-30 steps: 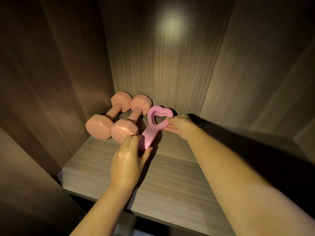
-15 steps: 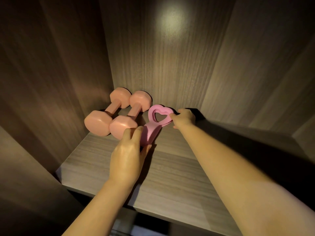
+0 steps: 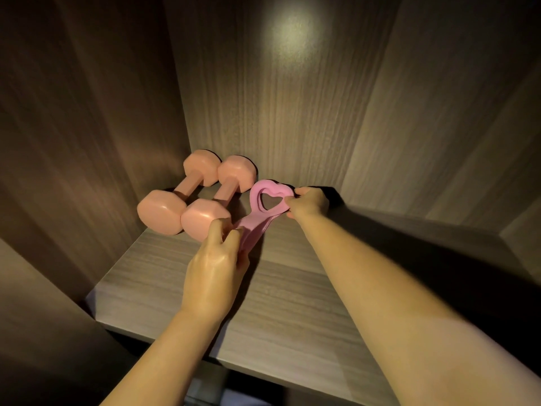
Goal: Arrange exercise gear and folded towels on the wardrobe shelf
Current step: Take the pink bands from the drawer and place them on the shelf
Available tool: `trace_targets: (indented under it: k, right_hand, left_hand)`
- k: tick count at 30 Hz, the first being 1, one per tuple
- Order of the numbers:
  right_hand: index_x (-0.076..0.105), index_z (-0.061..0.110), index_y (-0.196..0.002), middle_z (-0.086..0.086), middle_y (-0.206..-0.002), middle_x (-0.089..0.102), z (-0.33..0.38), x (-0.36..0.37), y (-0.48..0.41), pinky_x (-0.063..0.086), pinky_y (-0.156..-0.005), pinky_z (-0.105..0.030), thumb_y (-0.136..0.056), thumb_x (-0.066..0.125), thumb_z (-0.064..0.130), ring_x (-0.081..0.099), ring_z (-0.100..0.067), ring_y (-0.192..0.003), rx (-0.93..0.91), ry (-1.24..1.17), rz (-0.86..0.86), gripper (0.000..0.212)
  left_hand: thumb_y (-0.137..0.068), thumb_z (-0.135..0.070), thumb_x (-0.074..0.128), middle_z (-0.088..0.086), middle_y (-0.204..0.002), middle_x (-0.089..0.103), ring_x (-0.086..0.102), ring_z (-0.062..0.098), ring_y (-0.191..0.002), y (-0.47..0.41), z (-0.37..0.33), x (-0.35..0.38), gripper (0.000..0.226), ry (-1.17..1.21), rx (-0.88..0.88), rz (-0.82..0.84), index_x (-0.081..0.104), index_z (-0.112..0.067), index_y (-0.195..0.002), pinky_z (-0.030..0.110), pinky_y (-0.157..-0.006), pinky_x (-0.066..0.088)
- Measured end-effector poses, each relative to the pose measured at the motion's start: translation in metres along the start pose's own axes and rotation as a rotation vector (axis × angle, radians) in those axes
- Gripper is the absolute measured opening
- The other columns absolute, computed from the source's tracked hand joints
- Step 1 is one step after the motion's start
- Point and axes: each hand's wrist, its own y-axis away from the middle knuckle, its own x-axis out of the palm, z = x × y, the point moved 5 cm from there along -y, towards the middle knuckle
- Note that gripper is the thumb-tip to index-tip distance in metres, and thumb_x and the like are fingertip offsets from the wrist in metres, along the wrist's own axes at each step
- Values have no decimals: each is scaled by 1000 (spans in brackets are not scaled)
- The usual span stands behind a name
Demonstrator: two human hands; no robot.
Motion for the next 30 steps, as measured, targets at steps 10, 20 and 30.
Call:
trace_targets:
  k: [10, 20, 30]
  right_hand:
    - [67, -3, -116, -22, -109, 69, -2, 3, 0, 55, -90, -44, -88, 66, 2, 67, -37, -100, 15, -17, 1, 28]
    - [70, 5, -113, -17, -110, 70, 1, 2, -4, 55, -88, -35, -88, 70, 13, 68, -33, -99, 47, -11, -111, 27]
    - [74, 6, -105, -9, -104, 73, 15, -6, -3, 47, -77, -23, -87, 70, 10, 68, -23, -98, -152, 12, -220, 19]
  left_hand:
    - [-82, -5, 73, 12, -96, 56, 54, 25, -64, -1, 2, 4, 12, 9, 42, 5, 62, -2, -81, 38, -44, 49]
    - [-81, -2, 73, 9, -94, 55, 50, 21, -59, -5, 1, 3, 11, 21, 73, -10, 62, -3, -83, 32, -42, 41]
    - [-78, -2, 75, 10, -95, 56, 49, 18, -62, -9, 0, 4, 13, 13, 76, -17, 65, -2, -87, 24, -47, 34]
